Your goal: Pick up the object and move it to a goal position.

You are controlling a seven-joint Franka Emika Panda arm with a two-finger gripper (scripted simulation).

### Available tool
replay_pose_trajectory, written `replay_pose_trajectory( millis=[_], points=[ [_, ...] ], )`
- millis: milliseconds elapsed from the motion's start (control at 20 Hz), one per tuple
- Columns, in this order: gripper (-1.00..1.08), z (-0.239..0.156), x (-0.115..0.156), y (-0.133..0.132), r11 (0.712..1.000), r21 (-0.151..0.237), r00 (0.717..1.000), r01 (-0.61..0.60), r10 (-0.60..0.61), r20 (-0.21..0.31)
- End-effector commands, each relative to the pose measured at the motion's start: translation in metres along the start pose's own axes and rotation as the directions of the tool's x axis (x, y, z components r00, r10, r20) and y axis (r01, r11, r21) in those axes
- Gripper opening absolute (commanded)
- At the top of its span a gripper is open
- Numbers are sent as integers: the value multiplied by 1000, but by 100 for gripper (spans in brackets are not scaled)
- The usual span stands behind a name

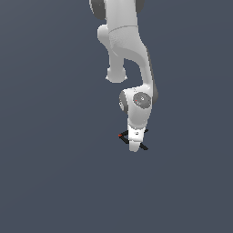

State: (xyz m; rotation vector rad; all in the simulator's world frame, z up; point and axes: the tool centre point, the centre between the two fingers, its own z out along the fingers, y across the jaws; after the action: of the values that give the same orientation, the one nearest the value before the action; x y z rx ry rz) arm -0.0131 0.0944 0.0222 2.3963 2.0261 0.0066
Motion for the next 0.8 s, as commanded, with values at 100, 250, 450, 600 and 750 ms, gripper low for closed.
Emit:
replay_pose_trajectory(
  millis=[100, 250, 450, 600, 750],
  points=[
    [-100, -1, -2, -1, 1000, 1, 1000, -1, 1, 1],
    [-100, -3, -7, -4, 1000, 1, 1000, -1, 1, 1],
    [-100, -10, -19, -10, 1000, 2, 1000, -1, 1, 1],
    [-100, -18, -32, -17, 1000, 2, 1000, -1, 1, 1],
    [-100, -27, -50, -26, 1000, 3, 1000, -1, 1, 2]
  ],
)
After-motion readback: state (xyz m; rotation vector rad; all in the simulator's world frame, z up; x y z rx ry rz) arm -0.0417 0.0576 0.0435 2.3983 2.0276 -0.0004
